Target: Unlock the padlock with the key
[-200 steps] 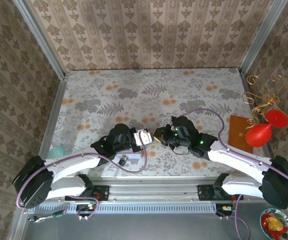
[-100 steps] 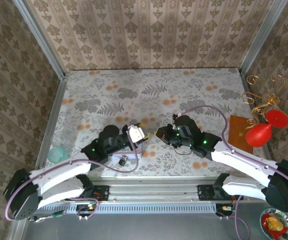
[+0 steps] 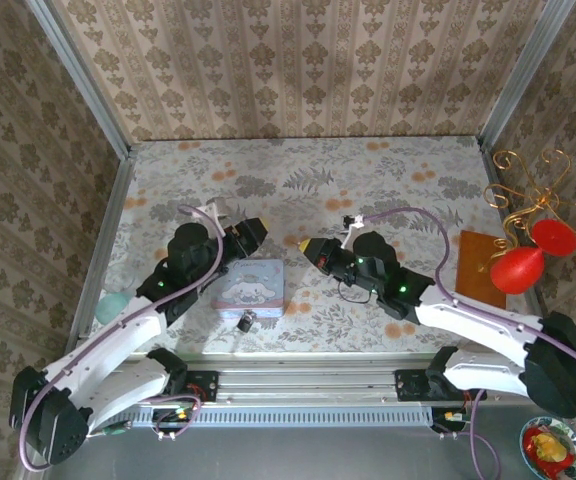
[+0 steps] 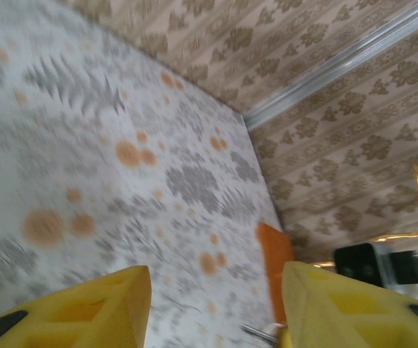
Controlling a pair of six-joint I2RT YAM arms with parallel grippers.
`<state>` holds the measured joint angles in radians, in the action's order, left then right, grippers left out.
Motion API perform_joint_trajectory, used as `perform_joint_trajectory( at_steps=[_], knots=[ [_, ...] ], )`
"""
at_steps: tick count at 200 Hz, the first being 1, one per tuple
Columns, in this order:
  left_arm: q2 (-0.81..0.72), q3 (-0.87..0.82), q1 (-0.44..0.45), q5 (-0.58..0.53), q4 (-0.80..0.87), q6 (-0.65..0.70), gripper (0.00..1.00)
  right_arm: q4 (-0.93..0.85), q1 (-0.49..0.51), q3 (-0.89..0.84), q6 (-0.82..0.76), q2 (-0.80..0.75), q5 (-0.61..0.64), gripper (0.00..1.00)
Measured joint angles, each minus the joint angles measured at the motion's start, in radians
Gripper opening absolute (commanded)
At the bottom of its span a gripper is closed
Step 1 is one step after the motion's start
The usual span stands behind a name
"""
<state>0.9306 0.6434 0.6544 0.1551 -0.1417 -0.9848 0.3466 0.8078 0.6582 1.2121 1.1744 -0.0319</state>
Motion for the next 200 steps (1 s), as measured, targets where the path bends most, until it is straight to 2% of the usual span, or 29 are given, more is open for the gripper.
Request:
perform_joint_trajectory(
  at_steps=[27,82,155,200],
  knots=[
    [0.024,0.000,0.007,0.040,0.000,-0.152,0.53,0.073,0.030,0.000,0.026,0.052,0.033,0.00],
    [0.023,-0.017,0.011,0.049,-0.079,-0.294,0.50,0.206,0.051,0.005,0.079,0.121,0.053,0.00],
    [0.022,-0.017,0.008,0.058,-0.082,-0.337,0.52,0.340,0.073,0.029,0.130,0.170,0.071,0.00],
    [0.008,-0.024,0.005,0.059,-0.095,-0.372,0.45,0.363,0.081,0.036,0.132,0.191,0.079,0.00]
  ],
)
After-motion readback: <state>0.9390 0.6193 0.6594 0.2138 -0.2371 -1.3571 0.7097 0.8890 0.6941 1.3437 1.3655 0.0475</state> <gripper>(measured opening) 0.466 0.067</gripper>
